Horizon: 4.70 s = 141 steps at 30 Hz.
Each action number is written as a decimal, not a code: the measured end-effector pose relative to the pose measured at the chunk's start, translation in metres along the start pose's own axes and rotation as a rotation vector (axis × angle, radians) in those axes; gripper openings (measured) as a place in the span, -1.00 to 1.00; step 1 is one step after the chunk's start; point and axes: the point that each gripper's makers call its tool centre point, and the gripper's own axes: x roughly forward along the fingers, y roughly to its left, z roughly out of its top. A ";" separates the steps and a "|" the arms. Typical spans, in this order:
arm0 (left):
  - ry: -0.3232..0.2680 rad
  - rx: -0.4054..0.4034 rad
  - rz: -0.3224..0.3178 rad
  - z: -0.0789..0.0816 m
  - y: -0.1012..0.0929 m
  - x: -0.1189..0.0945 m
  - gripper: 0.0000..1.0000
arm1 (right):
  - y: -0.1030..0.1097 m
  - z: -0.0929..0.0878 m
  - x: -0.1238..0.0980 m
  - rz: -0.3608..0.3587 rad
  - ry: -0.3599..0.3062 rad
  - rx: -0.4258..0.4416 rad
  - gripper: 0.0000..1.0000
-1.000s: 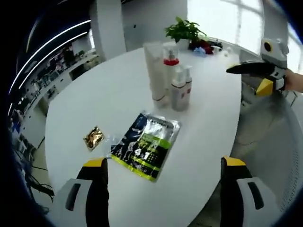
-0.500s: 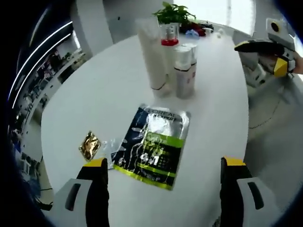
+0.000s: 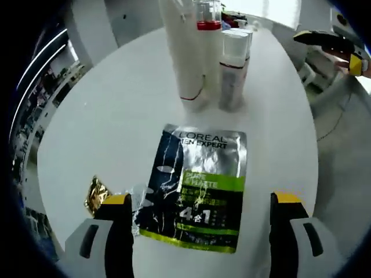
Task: Arrange the skincare products in the storage area until every visible bottle or jar stands upright without overlapping.
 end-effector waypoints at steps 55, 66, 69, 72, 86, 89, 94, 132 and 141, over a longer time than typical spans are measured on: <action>-0.163 -0.266 -0.035 0.008 -0.033 -0.009 -0.67 | 0.016 0.010 0.017 0.046 0.004 -0.012 0.44; -0.285 -0.397 0.008 0.007 -0.040 -0.039 -0.71 | 0.034 0.016 0.030 0.117 -0.003 -0.038 0.44; -0.313 -0.418 0.027 0.008 -0.040 -0.047 -0.71 | 0.037 0.018 0.031 0.130 -0.006 -0.044 0.44; -0.345 -0.443 0.047 0.010 -0.041 -0.055 -0.71 | 0.039 0.020 0.031 0.141 -0.010 -0.044 0.45; -0.449 -0.490 0.126 0.019 -0.064 -0.081 -0.71 | 0.049 0.020 0.030 0.188 -0.024 -0.024 0.43; -0.468 -0.495 0.130 0.024 -0.071 -0.088 -0.71 | 0.051 0.022 0.029 0.200 -0.037 0.006 0.43; -0.498 -0.469 0.111 0.038 -0.087 -0.093 -0.71 | 0.061 0.028 0.029 0.244 -0.054 0.021 0.37; -0.750 -0.347 0.021 0.109 -0.132 -0.147 -0.72 | 0.112 0.065 0.025 0.460 -0.156 0.150 -0.50; -0.774 -0.331 -0.001 0.112 -0.136 -0.149 -0.58 | 0.119 0.071 0.017 0.507 -0.181 0.155 -0.79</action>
